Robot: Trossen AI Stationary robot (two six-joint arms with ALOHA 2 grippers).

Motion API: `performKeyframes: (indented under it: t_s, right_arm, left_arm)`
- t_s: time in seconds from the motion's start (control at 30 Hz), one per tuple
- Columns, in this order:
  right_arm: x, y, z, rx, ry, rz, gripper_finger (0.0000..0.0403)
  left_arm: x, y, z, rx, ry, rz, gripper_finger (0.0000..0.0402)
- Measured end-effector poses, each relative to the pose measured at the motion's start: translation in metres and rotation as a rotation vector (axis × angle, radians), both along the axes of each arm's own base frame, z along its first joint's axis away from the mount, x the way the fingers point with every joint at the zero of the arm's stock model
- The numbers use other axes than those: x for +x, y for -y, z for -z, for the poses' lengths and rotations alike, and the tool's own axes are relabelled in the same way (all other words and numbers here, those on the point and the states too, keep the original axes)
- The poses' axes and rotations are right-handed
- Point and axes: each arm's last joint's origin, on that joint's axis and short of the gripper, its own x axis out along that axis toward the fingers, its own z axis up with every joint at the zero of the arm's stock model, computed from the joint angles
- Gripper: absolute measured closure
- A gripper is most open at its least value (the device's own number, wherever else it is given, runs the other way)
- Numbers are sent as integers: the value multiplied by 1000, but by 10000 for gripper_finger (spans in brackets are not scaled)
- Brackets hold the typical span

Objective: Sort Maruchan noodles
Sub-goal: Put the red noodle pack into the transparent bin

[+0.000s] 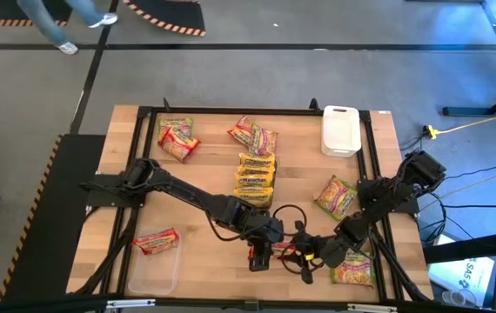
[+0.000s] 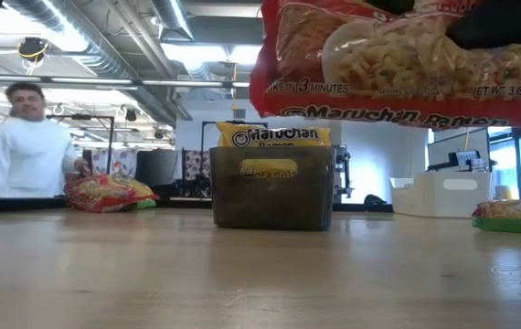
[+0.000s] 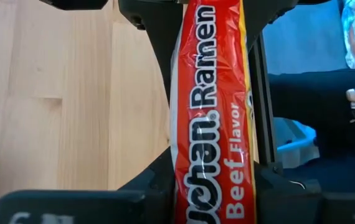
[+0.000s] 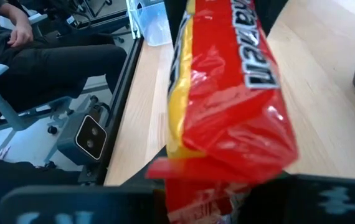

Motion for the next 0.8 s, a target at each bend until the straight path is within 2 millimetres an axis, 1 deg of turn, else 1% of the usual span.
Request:
performKeyframes:
  t_s: [0.1,0.23,0.4,0.5,0.6,0.8]
  right_arm:
    - [-1,0,-4,-1,-2,-51,338]
    - [-5,1,-21,41,15,-125,338]
    - [-13,-1,-39,38,66,-150,338]
    - [-12,1,-44,57,91,-165,333]
    - [-8,6,-42,88,66,-223,297]
    - [-4,7,-47,92,60,-246,176]
  left_arm:
    - [-3,1,-4,1,1,2,318]
    - [-13,4,-18,15,7,5,315]
    - [-25,10,-38,26,44,10,314]
    - [-29,16,-42,35,55,9,314]
    - [-33,18,-40,30,20,27,313]
    - [-41,19,-37,55,-45,13,313]
